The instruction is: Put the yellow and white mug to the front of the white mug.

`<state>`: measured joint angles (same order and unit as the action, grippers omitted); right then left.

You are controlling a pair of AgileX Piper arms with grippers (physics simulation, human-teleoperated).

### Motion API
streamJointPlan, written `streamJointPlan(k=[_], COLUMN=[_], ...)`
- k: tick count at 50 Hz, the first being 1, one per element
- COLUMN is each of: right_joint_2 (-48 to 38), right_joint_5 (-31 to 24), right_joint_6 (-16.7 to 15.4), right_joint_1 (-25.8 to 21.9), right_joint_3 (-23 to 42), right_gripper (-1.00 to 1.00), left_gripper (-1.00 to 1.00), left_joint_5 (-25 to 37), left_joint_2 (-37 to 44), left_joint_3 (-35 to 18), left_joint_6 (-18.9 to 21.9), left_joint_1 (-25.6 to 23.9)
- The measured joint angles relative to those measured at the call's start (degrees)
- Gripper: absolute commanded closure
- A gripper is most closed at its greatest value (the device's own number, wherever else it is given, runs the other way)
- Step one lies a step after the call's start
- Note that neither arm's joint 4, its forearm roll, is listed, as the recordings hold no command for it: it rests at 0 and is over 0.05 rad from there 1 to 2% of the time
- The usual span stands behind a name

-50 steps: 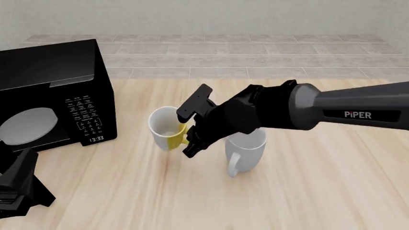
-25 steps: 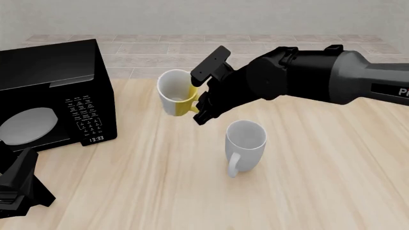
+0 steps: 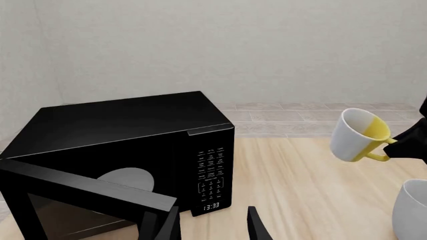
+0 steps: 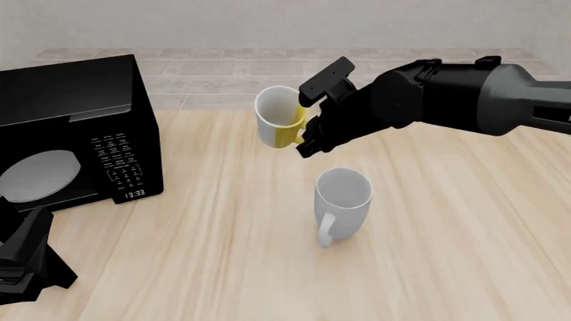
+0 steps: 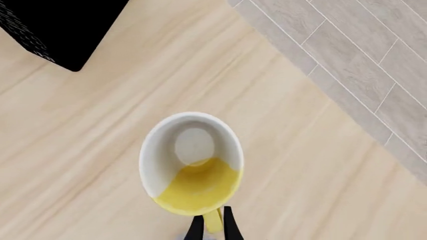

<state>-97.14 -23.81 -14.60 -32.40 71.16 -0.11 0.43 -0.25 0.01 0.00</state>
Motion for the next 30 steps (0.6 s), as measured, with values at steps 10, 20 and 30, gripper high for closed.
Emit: streamJointPlan(k=[10, 20, 30], right_joint_2=[-0.14, -0.53, -1.09], right_joint_5=[0.9, 1.43, 2.41], right_joint_6=[0.22, -0.29, 0.62], right_joint_1=[2.82, 6.08, 8.49], right_joint_3=[-1.01, -2.02, -2.94], right_gripper=[1.0, 1.0, 1.0], left_gripper=[-1.0, -1.0, -1.0], left_joint_5=[0.0, 0.0, 0.0], left_joint_2=[0.0, 0.0, 0.0], left_joint_3=[0.0, 0.0, 0.0], left_joint_6=[0.0, 0.0, 0.0], left_joint_1=[0.0, 0.0, 0.0])
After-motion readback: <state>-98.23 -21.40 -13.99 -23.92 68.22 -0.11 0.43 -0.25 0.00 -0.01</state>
